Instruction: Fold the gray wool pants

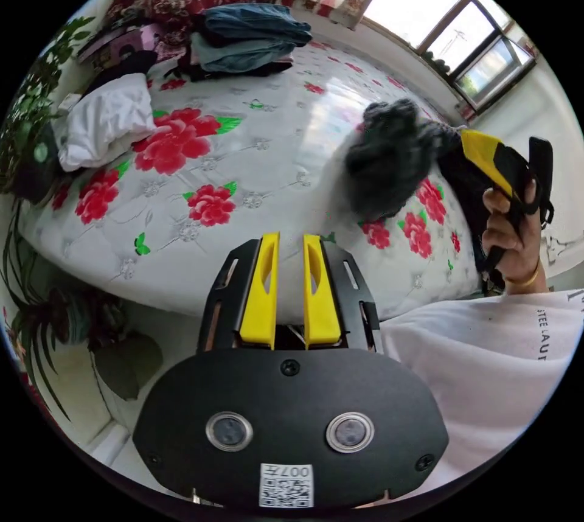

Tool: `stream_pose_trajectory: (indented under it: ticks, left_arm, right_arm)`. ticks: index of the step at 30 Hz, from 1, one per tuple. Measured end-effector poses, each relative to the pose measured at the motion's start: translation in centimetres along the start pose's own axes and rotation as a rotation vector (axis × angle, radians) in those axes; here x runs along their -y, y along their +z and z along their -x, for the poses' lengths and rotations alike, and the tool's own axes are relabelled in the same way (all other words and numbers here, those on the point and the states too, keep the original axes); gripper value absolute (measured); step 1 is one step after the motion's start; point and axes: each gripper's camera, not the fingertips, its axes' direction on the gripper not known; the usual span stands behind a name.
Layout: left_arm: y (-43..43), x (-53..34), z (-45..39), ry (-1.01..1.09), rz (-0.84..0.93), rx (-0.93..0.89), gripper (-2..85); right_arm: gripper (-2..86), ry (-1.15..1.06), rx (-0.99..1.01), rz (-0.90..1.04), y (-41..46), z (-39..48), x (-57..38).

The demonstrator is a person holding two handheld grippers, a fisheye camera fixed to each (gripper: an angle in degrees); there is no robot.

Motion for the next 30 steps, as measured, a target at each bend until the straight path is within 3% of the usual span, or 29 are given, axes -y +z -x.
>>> stream_pose_trajectory:
  ticks: [2, 4, 9, 11, 16, 18, 22, 23, 27, 30]
  left_arm:
    - [-1.6, -1.2, 3.0, -0.070, -0.037, 0.051, 7.0]
    - [-2.5, -2.1, 4.7, -0.090, -0.055, 0.104, 7.3]
    - [-2.3, -1.8, 4.6, 0.022, -0.041, 0.140, 7.8]
    - [-0.5, 0.4, 1.9, 0.149, -0.030, 0.049, 8.4]
    - [5.1, 6.1, -8.6, 0.563, 0.029, -0.086, 11.4]
    - [8.1, 7.7, -12.5, 0.696, 0.064, -0.047, 12.4]
    - [17.2, 10.5, -17.1, 0.861, 0.233, 0.207, 9.3]
    - [16.7, 10.5, -17.2, 0.927, 0.158, 0.173, 6.9]
    - [13.6, 10.6, -14.6, 0.994, 0.236, 0.031, 2.7]
    - [5.0, 9.0, -6.8, 0.982, 0.157, -0.178, 1.4]
  right_arm:
    - [2.6, -0.020, 0.074, 0.136, 5.9, 1.3, 1.8]
    - [3.1, -0.047, 0.006, 0.183, 7.2, 1.7, 1.8]
    - [4.3, 0.129, -0.210, 0.138, 3.4, -2.8, -1.0]
    - [4.7, 0.280, -0.250, 0.065, -0.4, -5.8, -3.1]
    - [5.6, 0.421, -0.402, -0.116, -7.4, -7.6, -5.9]
    - [6.0, 0.455, -0.428, -0.147, -9.1, -7.9, -6.2]
    - [6.6, 0.515, -0.510, -0.210, -12.3, -8.3, -7.0]
    - [6.7, 0.538, -0.526, -0.229, -13.3, -8.5, -7.3]
    - [7.1, 0.605, -0.561, -0.291, -16.3, -9.8, -8.6]
    - [7.5, 0.664, -0.583, -0.337, -18.9, -11.5, -9.9]
